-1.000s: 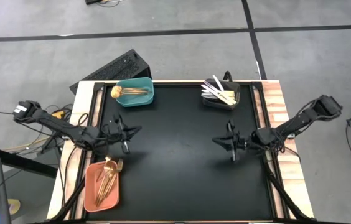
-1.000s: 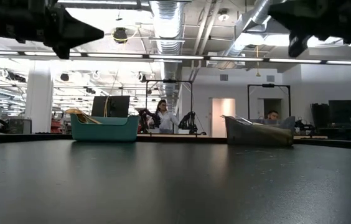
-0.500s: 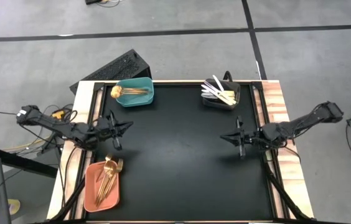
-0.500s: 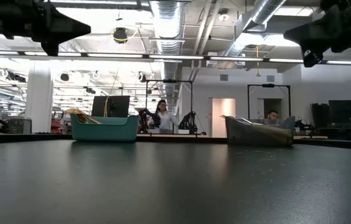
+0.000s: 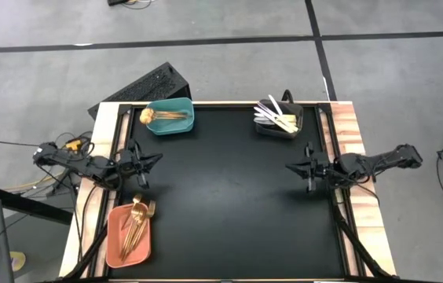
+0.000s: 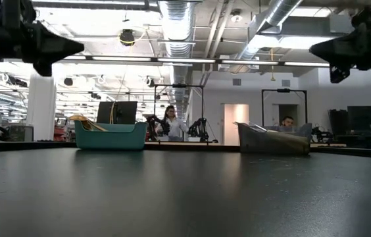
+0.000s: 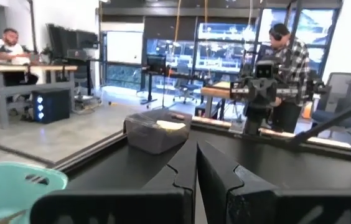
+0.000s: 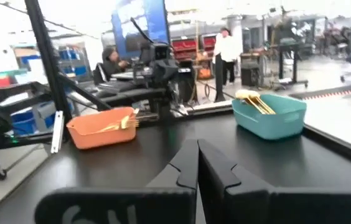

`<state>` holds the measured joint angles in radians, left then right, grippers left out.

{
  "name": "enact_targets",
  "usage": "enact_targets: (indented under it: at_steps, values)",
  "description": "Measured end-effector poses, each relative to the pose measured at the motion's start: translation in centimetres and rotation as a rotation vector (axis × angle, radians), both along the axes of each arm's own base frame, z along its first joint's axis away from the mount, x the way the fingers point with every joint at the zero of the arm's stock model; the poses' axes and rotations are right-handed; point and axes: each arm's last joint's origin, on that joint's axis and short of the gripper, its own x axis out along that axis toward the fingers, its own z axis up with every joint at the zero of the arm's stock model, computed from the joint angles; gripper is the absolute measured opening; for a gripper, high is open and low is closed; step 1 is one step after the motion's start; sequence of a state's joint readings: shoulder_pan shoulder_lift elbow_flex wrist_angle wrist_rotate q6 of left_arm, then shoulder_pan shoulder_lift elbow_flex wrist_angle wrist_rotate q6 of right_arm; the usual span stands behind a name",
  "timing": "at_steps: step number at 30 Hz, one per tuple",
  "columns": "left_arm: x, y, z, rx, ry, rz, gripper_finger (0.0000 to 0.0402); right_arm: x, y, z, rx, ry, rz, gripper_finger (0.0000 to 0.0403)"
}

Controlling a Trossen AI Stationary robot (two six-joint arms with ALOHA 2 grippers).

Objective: Sort silverware by color (type)
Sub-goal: Return to Home Position

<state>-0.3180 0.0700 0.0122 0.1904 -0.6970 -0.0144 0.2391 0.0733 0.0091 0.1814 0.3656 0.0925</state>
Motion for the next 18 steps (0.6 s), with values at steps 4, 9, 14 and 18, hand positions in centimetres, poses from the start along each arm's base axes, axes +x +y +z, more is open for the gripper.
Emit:
enact_targets:
  at_steps: [4,9,14,18]
  values:
    - [-0.42,0.13,-0.19,-0.007,0.005,-0.002,0.0000,-0.32,-0.25,-0.34,0.023,0.021,-0.005,0.0027]
    - [-0.39,0.16,-0.28,-0.007,0.016,0.014,0.0000,-0.40,-0.21,-0.20,0.026,0.003,0.011,0.0034]
    - [-0.38,0.18,-0.54,-0.017,0.035,0.021,0.0000,-0.38,-0.18,-0.36,0.045,0.016,0.016,0.0028]
    - [-0.40,0.18,-0.37,-0.040,0.011,0.016,0.0000,-0.38,-0.18,-0.36,0.049,0.015,0.017,0.0027]
